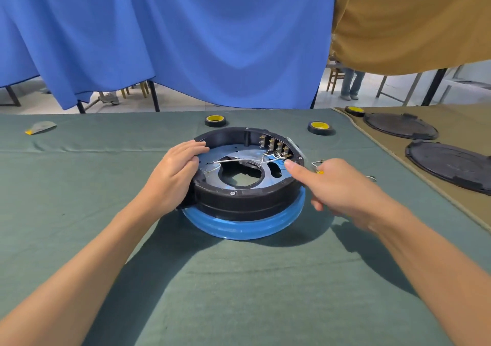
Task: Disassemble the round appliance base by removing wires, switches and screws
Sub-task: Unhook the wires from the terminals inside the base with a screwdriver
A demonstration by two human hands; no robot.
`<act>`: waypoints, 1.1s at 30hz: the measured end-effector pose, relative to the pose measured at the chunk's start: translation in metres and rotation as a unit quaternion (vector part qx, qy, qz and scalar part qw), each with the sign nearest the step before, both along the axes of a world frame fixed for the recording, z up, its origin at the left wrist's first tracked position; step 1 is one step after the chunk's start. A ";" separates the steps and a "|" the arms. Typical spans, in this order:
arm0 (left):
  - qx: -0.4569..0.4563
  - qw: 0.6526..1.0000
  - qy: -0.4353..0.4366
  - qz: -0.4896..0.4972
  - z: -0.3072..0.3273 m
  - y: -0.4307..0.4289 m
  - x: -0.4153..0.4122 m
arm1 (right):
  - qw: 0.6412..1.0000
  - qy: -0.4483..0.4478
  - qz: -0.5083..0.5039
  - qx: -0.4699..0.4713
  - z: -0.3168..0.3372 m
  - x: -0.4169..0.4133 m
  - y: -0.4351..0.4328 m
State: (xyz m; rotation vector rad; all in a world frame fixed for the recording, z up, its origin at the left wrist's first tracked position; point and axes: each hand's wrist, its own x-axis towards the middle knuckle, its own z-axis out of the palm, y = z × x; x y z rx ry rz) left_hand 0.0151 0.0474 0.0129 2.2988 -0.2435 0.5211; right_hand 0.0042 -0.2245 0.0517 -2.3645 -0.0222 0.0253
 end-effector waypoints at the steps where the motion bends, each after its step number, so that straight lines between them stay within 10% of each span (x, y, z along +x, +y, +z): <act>1: 0.001 1.000 -0.008 0.003 -0.001 -0.001 0.001 | 1.000 -0.005 -0.004 -0.010 -0.001 -0.001 0.008; 17: 0.015 0.996 -0.093 0.004 0.005 0.005 -0.007 | 0.993 0.033 0.000 0.117 0.005 0.040 0.013; 24: 0.105 0.988 -0.098 0.049 -0.008 0.010 -0.001 | 0.992 -0.081 -0.096 -0.031 -0.006 0.016 0.032; 33: 0.201 0.944 -0.219 0.146 0.013 -0.008 -0.017 | 0.968 0.042 -0.049 0.242 -0.006 0.037 0.024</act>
